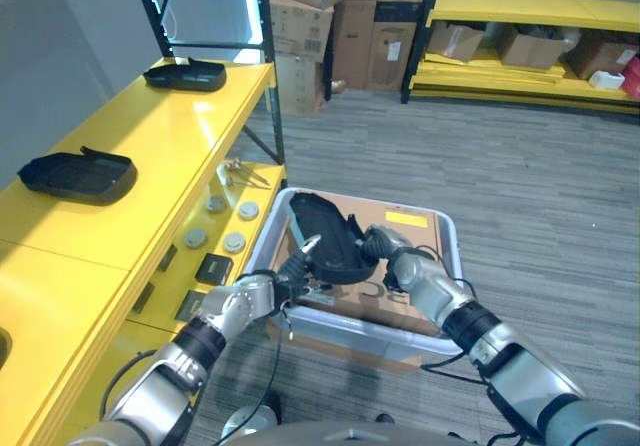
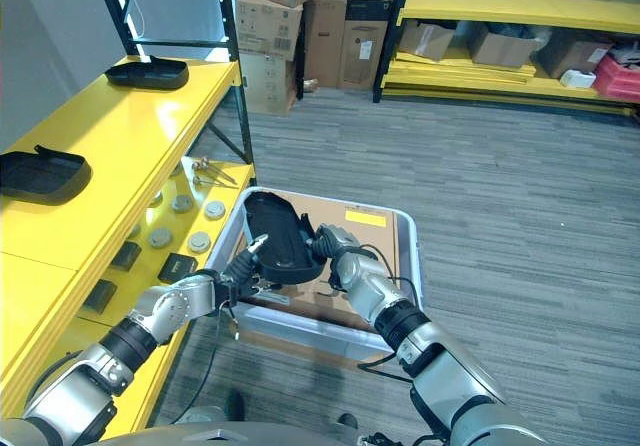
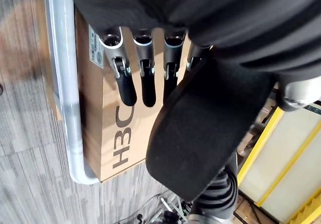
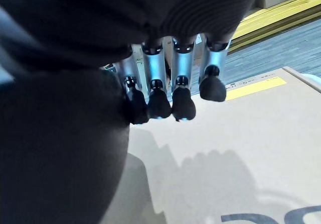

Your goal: Move parts from the plastic box to the shelf.

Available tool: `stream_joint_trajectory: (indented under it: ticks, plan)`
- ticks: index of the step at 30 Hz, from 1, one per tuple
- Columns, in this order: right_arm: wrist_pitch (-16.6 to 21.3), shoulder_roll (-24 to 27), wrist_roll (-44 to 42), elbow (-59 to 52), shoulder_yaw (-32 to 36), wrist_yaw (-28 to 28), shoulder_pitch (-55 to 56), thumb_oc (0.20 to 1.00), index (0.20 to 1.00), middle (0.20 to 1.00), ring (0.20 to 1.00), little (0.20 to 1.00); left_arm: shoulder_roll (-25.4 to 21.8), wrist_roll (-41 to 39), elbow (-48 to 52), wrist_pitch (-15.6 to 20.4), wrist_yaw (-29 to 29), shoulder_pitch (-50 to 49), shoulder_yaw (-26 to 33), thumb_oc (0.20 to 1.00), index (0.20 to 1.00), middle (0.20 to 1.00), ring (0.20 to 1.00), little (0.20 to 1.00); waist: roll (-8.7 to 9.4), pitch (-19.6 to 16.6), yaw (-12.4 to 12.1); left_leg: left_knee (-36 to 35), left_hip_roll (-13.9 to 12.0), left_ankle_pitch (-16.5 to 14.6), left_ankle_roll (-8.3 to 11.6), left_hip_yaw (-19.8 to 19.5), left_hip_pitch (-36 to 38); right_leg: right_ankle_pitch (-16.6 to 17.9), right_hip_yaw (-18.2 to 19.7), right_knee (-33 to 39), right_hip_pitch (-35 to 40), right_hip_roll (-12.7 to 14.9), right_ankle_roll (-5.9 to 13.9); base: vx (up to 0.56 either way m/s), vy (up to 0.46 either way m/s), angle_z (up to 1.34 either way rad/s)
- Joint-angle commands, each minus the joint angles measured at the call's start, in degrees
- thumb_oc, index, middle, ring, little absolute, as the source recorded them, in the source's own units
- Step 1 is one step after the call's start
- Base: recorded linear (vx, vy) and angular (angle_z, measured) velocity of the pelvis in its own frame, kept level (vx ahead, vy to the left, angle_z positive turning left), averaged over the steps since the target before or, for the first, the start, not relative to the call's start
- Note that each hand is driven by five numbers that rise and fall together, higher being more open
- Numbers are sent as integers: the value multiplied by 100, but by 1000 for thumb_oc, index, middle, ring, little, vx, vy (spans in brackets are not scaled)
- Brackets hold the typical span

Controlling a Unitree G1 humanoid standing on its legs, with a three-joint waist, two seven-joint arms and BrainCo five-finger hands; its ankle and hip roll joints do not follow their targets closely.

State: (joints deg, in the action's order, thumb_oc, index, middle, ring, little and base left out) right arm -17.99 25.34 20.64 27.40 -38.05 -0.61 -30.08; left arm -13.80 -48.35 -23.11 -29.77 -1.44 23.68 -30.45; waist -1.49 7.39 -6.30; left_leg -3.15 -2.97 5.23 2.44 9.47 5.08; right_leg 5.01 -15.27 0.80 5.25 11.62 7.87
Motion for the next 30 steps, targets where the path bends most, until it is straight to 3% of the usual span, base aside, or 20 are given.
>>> stream_joint_trajectory:
  ticks: [1,13,19,20,23,24,25,30]
  plan:
    - [267,-416,-133,-353,-436,-72,-819,200,200,200,200,200,708,-16,150,698,-280,804,-384,200,200,200,200,200,-33,-254,-205,230,-89,-411,101,-272,-222,-480,-423,-511,42,327,401,0,0,0]
    - [158,-548,-615,-240,-346,-345,-797,200,200,200,200,200,623,524,378,930,-404,946,-381,200,200,200,200,200,-56,-279,-193,227,-127,-415,123,-249,-164,-507,-424,-514,83,308,379,0,0,0]
    - [-104,-652,-1528,-273,-192,-676,-779,200,200,200,200,200,619,669,469,1264,-80,1034,-381,200,200,200,200,200,-64,-272,-178,248,-150,-415,147,-260,-143,-525,-415,-516,110,297,365,0,0,0]
    - [-261,-750,-2234,-284,-72,-975,-785,200,200,200,200,200,618,711,562,1299,173,1101,-349,200,200,200,200,200,-76,-261,-172,243,-170,-402,157,-258,-110,-526,-421,-515,138,293,358,0,0,0]
    - [-486,-890,-3088,-319,155,-1399,-867,200,200,200,200,200,604,918,601,1518,453,1212,-286,200,200,200,200,200,-86,-252,-174,235,-185,-390,172,-271,-69,-527,-428,-504,181,288,345,0,0,0]
    - [-496,-920,-3318,-325,226,-1606,-898,526,526,526,526,526,589,951,655,1583,561,1249,-267,200,200,200,200,200,-91,-250,-182,236,-187,-391,176,-281,-62,-529,-431,-500,193,289,341,0,0,0]
    - [-529,-959,-3524,-320,319,-1832,-954,1000,1000,1000,1000,1000,560,927,735,1631,699,1297,-211,200,200,200,200,200,-97,-252,-195,239,-191,-389,182,-297,-56,-532,-435,-499,205,289,335,0,0,0]
    - [-399,-1008,-4135,-281,717,-2414,-961,1000,1000,1000,1000,1000,393,882,1151,1563,1101,1387,203,200,200,200,200,200,-113,-299,-247,241,-214,-401,179,-301,-49,-546,-461,-465,242,293,308,0,0,0]
